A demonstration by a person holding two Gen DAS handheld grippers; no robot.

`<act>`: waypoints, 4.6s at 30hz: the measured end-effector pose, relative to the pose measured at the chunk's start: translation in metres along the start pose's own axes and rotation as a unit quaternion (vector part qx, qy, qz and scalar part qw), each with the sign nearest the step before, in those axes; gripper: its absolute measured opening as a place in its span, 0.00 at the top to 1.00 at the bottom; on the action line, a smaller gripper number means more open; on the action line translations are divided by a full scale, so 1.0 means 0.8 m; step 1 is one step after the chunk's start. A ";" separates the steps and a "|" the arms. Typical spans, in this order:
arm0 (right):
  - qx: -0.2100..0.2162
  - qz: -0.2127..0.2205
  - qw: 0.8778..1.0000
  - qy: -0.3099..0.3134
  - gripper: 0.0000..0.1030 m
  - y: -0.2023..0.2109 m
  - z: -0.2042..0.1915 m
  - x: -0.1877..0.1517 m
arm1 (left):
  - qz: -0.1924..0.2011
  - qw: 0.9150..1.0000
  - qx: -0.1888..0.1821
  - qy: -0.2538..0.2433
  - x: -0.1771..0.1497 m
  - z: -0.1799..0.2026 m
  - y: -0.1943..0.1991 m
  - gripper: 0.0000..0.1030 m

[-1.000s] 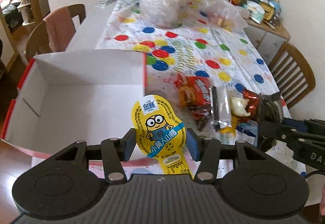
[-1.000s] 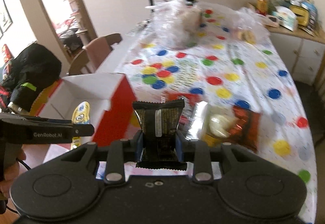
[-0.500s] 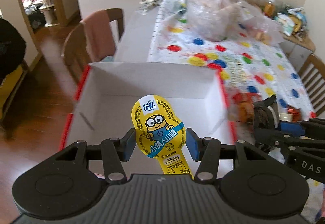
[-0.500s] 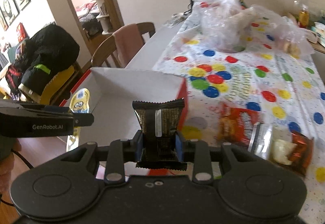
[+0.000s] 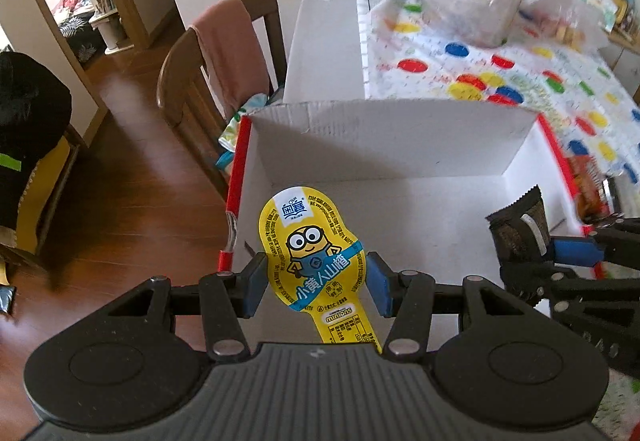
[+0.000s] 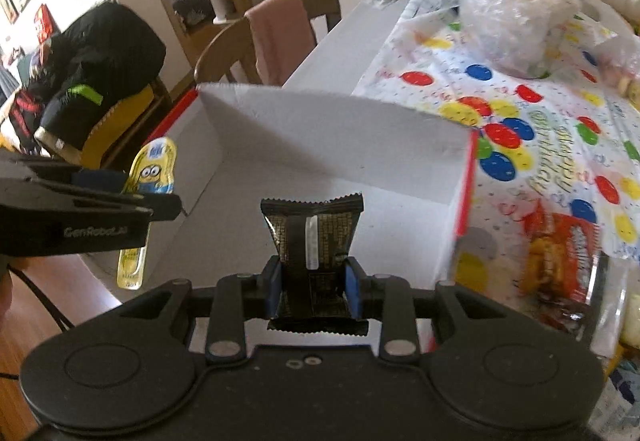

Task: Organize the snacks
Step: 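Carry both held snacks over the open cardboard box, then open the left tool and the right tool to drop both snacks into the box, then grasp the white-and-blue packet with the right tool while the left tool grasps the brown wrapper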

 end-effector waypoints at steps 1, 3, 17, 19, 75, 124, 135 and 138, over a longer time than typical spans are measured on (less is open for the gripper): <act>-0.001 -0.002 1.000 0.002 0.70 -0.006 -0.003 0.000 | -0.003 1.000 -0.003 -0.007 0.000 0.001 -0.006 0.50; -0.003 -0.011 1.000 0.005 0.70 -0.020 -0.007 -0.002 | -0.008 1.000 -0.004 -0.019 -0.004 0.003 -0.015 0.50; -0.019 -0.069 0.997 0.029 0.69 -0.068 -0.019 -0.036 | -0.052 0.996 -0.012 -0.075 -0.036 0.025 -0.063 0.50; -0.023 -0.073 0.997 0.033 0.68 -0.069 -0.020 -0.040 | -0.057 0.996 -0.008 -0.074 -0.038 0.025 -0.066 0.50; -0.060 0.123 0.986 -0.093 0.00 0.217 0.173 -0.108 | 0.095 0.983 -0.153 -0.044 -0.031 0.240 0.107 0.23; -0.127 -0.072 0.964 -0.223 0.36 0.065 0.325 -0.195 | -0.113 0.972 -0.179 0.104 0.009 0.387 -0.109 0.41; -0.134 -0.063 0.963 -0.224 0.53 0.076 0.330 -0.200 | -0.098 0.976 -0.177 0.077 0.000 0.384 -0.100 0.68; -0.130 -0.058 0.962 -0.232 0.53 0.084 0.331 -0.204 | -0.096 0.976 -0.180 0.080 -0.002 0.379 -0.096 0.70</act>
Point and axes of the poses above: each gripper's, at about its wrist camera, not at the fingertips, and y roughly against the way its jaws point, z to its right, x to its top, the point moved 9 cm from there along -y, roughly the way its jaws point, and after that the axes turned 2 degrees about x, right-handed, at the moved point
